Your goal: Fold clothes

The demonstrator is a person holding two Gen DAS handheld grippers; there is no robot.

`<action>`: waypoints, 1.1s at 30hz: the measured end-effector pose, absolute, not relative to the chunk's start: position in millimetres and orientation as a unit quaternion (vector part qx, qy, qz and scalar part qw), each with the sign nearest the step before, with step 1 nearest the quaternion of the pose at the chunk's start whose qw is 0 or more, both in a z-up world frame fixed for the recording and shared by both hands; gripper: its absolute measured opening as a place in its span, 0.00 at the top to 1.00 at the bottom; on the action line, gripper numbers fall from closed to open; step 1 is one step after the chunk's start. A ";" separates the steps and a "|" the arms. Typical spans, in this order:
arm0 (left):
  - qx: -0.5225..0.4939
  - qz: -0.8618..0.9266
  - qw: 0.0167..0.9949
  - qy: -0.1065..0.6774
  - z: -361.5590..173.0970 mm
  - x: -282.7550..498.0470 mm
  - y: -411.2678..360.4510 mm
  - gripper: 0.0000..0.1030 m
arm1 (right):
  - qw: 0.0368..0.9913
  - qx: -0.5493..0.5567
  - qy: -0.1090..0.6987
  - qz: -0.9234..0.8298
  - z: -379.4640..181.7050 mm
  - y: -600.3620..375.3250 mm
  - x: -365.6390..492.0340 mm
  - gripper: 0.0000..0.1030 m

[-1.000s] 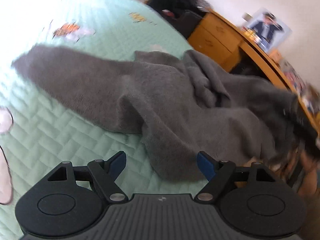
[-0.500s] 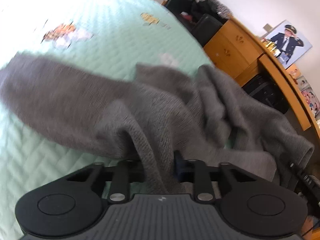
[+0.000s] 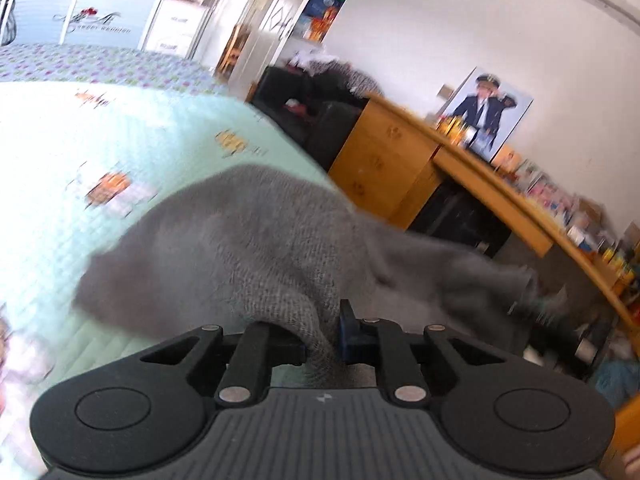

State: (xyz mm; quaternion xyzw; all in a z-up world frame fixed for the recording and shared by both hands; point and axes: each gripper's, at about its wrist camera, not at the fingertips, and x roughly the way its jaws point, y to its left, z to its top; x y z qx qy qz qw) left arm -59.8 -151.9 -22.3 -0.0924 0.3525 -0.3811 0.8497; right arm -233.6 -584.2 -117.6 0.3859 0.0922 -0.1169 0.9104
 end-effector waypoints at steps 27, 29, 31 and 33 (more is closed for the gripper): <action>-0.051 -0.294 0.841 0.451 -89.8 -64.2 -105.0 0.80 | 0.771 0.632 0.022 -0.072 -191.0 -638.2 -289.8 0.85; -0.049 -0.295 0.842 0.450 -87.1 -63.1 -107.6 0.80 | 0.762 0.646 0.011 -0.057 -189.5 -639.4 -288.0 0.85; -0.043 -0.300 0.844 0.443 -80.8 -59.5 -114.1 0.80 | 0.751 0.659 0.000 -0.038 -187.7 -640.8 -285.0 0.85; -0.034 -0.309 0.847 0.431 -71.8 -54.4 -124.0 0.80 | 0.746 0.666 -0.013 -0.018 -182.4 -642.2 -281.1 0.85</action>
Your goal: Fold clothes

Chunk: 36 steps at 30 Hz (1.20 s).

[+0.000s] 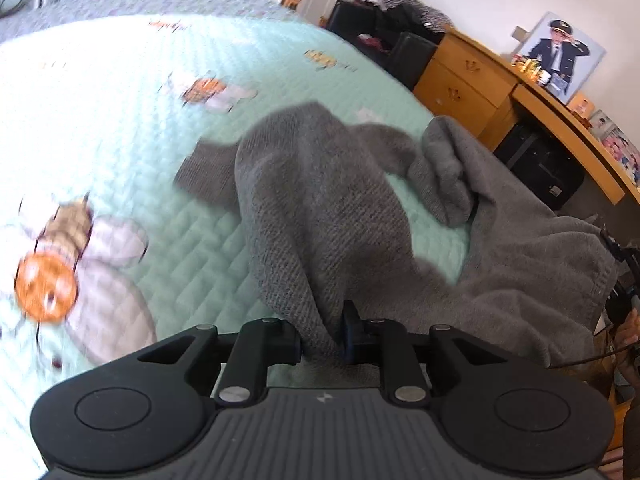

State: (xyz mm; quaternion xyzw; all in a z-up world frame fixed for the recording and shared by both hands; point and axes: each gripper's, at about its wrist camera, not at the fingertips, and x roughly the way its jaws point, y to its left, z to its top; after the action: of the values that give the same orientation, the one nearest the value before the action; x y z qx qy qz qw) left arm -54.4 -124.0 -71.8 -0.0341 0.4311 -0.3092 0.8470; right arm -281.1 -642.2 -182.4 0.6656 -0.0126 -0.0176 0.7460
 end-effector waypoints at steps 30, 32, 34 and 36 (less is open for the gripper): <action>0.101 -0.336 0.846 0.402 -58.9 -1.3 -266.5 0.33 | 0.849 0.527 -0.021 0.016 30.5 -660.3 -140.0 0.87; 0.109 -0.305 0.859 0.398 -65.5 -11.9 -233.5 0.32 | 0.850 0.526 -0.007 0.025 27.5 -643.9 -125.4 0.87; 0.118 -0.280 0.869 0.391 -69.4 -20.8 -208.4 0.32 | 0.854 0.518 0.014 0.049 30.3 -619.1 -104.4 0.87; 0.126 -0.255 0.879 0.383 -73.3 -29.9 -183.9 0.32 | 0.857 0.508 0.038 0.081 36.9 -585.1 -77.7 0.87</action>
State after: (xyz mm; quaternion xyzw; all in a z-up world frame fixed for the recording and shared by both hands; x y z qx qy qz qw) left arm -29.9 -183.9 -73.3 0.1261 0.3830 -0.2553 0.8788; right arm -77.7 -585.1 36.9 0.5083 0.0379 0.0808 0.8565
